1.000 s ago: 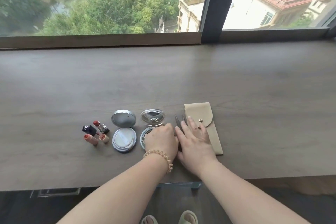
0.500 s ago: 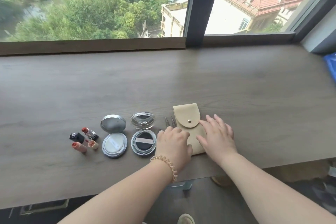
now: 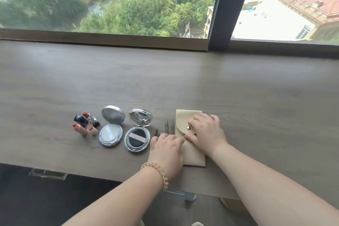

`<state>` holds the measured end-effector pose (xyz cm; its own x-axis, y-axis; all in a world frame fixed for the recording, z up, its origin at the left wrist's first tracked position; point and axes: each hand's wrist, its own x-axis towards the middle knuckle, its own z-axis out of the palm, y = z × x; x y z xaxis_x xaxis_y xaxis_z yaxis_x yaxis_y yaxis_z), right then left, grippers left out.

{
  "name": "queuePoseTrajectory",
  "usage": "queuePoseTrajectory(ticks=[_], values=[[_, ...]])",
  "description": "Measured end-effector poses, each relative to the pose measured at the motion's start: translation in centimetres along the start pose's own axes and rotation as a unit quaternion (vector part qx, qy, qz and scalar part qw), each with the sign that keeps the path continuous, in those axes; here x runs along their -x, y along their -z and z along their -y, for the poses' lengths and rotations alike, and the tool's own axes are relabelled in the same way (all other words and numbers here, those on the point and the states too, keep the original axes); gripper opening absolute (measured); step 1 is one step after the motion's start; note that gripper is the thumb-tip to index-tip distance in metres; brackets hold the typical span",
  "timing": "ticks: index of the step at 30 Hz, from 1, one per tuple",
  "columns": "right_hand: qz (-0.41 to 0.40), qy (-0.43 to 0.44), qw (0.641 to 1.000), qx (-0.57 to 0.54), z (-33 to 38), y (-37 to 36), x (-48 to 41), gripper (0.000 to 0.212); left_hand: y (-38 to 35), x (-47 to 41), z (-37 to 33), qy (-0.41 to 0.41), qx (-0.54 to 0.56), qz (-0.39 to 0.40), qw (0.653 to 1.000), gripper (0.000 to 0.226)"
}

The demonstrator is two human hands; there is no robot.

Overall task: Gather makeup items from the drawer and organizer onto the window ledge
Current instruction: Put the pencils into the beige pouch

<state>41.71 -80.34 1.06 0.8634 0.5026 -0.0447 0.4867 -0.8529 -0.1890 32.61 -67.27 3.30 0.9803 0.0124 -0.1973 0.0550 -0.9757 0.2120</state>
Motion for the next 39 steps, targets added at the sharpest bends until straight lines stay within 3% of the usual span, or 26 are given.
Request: queuePoseTrajectory(ticks=[3,6,8,10,12,13,15,20,26,29,31,34,36,38,39], values=[[-0.061,0.057,0.996,0.033,-0.3,-0.3,-0.1,0.013,0.3,0.2,-1.0,0.076,0.042,-0.026,0.996,0.045],[-0.121,0.065,0.99,0.015,-0.7,0.9,0.2,0.027,1.3,0.0,-1.8,0.158,0.141,-0.085,0.974,0.057],[-0.179,0.076,0.981,-0.018,-0.8,2.2,0.7,0.026,2.3,-0.5,-2.2,0.216,0.248,-0.086,0.94,0.069],[-0.241,0.095,0.965,-0.038,-1.0,3.5,1.4,0.023,3.9,-1.0,-2.9,0.252,0.464,-0.036,0.849,0.069],[-0.281,0.109,0.952,-0.053,-1.0,4.8,2.1,0.021,5.3,-1.0,-4.0,0.231,0.656,0.037,0.717,0.033],[-0.291,0.114,0.948,-0.062,-0.9,5.5,2.5,0.02,6.0,-0.9,-4.4,0.21,0.697,0.066,0.682,0.017],[-0.285,0.118,0.947,-0.086,-0.7,6.7,3.3,0.019,7.1,-0.5,-4.9,0.178,0.708,0.082,0.678,0.015],[-0.218,0.11,0.961,-0.128,-0.1,9.5,5.3,0.026,8.9,1.6,-4.6,0.104,0.658,0.087,0.741,0.024],[-0.234,0.128,0.956,-0.118,3.1,12.7,7.2,0.023,11.2,4.6,-3.2,0.047,0.671,0.103,0.733,0.018],[-0.262,0.014,0.945,-0.195,4.2,14.9,7.8,0.02,11.5,6.4,-1.9,0.022,0.656,0.123,0.744,0.016],[-0.302,-0.073,0.91,-0.274,3.9,16.6,7.8,0.025,11.4,7.7,-0.9,0.012,0.656,0.13,0.743,0.011],[-0.268,-0.128,0.906,-0.301,4.1,18.2,7.9,0.014,11.5,9.4,0.5,-0.005,0.669,0.162,0.725,0.022],[-0.227,-0.139,0.935,-0.234,4.7,18.3,8.5,0.022,11.7,10.5,1.2,-0.027,0.678,0.197,0.707,0.024],[-0.221,-0.101,0.967,-0.075,5.0,17.5,9.2,0.043,12.0,11.2,1.7,-0.044,0.682,0.219,0.696,0.025],[-0.233,-0.061,0.97,-0.011,5.2,17.1,9.4,0.044,12.2,11.4,1.9,-0.05,0.684,0.227,0.692,0.026]])
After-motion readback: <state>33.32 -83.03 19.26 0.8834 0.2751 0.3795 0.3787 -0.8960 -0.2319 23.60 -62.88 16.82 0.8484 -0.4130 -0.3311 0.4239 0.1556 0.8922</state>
